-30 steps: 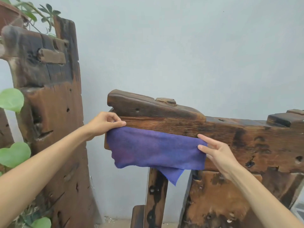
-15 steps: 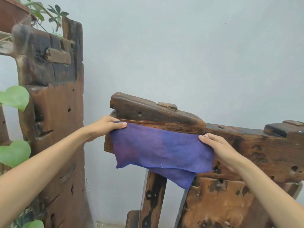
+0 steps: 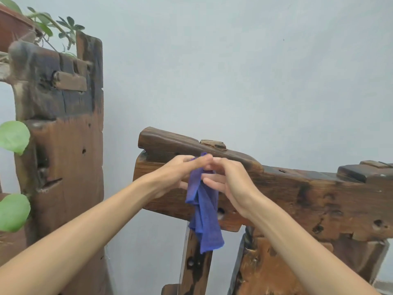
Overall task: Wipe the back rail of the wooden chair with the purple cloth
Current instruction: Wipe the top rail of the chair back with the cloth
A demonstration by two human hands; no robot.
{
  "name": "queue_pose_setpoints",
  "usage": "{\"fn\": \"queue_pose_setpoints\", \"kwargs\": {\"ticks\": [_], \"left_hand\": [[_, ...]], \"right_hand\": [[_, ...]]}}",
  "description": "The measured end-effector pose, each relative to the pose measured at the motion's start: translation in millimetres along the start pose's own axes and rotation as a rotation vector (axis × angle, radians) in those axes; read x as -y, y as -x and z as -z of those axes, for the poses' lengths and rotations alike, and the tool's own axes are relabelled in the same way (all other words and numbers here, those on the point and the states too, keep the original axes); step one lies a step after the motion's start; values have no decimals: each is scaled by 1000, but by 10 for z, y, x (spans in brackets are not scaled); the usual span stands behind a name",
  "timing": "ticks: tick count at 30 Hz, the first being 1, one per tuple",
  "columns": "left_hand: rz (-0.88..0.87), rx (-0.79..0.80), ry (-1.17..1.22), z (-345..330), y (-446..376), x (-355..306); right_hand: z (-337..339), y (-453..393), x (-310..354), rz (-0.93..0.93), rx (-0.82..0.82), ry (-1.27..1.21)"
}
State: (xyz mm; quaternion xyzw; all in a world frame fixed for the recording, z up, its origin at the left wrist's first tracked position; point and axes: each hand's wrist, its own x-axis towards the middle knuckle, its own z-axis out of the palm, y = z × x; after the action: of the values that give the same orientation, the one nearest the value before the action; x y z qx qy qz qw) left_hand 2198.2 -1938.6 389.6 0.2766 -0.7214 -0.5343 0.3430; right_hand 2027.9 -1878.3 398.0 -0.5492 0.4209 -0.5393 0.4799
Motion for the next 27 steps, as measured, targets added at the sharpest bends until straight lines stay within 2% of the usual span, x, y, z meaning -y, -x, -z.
{"fn": "queue_pose_setpoints", "kwargs": {"ticks": [2,5,6,7,9,10,13,17,19,23,26,27], "left_hand": [[-62,-58,-47,26,-2,-5],[-84,-137,-157,49,-79,7],[-98,-139,-204,47,-98,-4],[-114,-138,-243,56,-115,-15],[-128,-149,-289,108,-118,-38],[-124,-154,-306,155,-108,-43],[-96,-105,-355,305,-83,-24],[-57,-127,-396,369,-96,32],[-61,-194,-432,432,-111,27],[-113,-348,-471,667,-133,56],[-161,-459,-522,673,-229,88],[-183,-519,-578,646,-277,104]], "right_hand": [[78,-4,9,39,101,72],[229,-56,-99,383,-99,662],[305,-93,-150,431,-98,794],[397,-130,-196,388,-23,854],[544,-169,-265,150,217,831],[592,-182,-310,86,280,841],[666,-234,-424,182,167,969],[564,-281,-485,152,170,948],[535,-311,-517,157,11,895],[602,-476,-398,447,-488,981],[468,-734,-329,565,-733,867],[345,-820,-370,582,-757,795]]}}
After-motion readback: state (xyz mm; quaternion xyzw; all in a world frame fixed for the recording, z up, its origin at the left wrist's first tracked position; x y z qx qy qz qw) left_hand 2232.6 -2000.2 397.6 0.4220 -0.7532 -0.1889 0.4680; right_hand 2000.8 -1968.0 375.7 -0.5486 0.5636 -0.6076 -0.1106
